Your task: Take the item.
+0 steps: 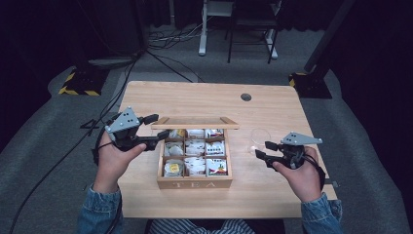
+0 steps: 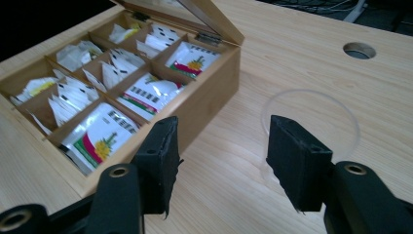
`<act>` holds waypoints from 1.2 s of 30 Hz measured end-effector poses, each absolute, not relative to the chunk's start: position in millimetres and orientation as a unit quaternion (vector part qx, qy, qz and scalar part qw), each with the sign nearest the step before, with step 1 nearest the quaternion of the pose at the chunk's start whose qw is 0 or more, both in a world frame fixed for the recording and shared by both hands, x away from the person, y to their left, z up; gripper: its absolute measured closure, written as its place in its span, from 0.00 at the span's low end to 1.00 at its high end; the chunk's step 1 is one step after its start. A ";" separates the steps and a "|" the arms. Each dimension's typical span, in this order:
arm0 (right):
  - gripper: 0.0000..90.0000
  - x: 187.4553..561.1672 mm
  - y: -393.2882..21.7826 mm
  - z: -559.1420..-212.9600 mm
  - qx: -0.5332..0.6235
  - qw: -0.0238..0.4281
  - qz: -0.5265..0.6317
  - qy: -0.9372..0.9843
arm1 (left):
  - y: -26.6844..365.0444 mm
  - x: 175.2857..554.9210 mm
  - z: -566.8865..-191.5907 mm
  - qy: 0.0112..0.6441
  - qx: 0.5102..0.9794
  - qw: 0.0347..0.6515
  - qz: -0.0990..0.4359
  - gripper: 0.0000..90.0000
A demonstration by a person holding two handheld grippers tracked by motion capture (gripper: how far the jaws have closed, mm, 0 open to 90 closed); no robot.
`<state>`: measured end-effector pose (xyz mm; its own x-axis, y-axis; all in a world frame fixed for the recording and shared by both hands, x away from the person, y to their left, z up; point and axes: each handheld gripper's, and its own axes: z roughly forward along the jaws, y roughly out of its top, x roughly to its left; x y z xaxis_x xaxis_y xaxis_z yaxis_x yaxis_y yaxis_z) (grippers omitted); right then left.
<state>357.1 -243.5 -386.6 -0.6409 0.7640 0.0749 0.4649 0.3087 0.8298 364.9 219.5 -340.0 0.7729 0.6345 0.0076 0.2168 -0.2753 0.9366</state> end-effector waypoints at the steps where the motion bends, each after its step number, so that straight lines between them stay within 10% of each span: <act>1: 0.51 357.5 -239.8 -385.8 0.387 0.167 0.444 0.791 | 219.5 365.1 -339.8 0.275 0.774 0.536 0.194 0.38; 36: 0.51 350.5 -103.3 -384.1 0.316 0.112 0.457 0.824 | 218.8 367.1 -341.1 0.271 0.776 0.538 0.187 0.38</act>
